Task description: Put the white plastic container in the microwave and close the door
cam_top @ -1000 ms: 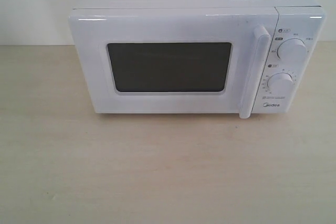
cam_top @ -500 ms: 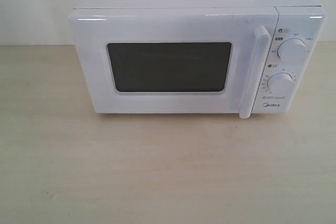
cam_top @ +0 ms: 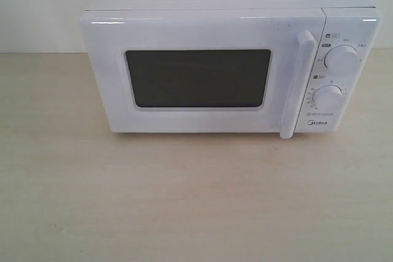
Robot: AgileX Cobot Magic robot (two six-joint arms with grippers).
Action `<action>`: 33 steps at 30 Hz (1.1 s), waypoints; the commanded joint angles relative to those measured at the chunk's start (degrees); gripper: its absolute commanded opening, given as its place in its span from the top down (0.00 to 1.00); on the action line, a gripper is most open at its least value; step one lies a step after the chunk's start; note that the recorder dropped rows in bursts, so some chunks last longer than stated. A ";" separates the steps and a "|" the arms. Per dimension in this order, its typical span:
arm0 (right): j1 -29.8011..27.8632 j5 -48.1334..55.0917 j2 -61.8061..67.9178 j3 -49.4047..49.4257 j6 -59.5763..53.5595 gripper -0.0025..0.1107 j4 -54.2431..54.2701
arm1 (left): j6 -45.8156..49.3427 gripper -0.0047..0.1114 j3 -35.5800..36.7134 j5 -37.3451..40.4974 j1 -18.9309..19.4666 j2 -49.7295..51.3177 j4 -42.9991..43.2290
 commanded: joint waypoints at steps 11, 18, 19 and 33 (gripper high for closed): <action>-0.20 10.82 -0.22 0.28 -8.58 0.98 -0.83 | -0.50 0.92 0.19 -0.01 -0.45 -0.17 0.17; -0.20 10.82 -0.22 0.28 -8.46 0.98 -0.83 | -0.50 0.92 0.19 -0.01 -0.45 -0.17 0.17; -0.20 10.82 -0.22 0.28 -8.32 0.98 -0.92 | -0.50 0.92 0.19 -0.01 -0.45 -0.17 0.17; 2.17 10.82 -0.22 0.28 -8.10 0.98 -0.92 | -0.50 0.92 0.19 -0.01 -0.45 -0.17 0.17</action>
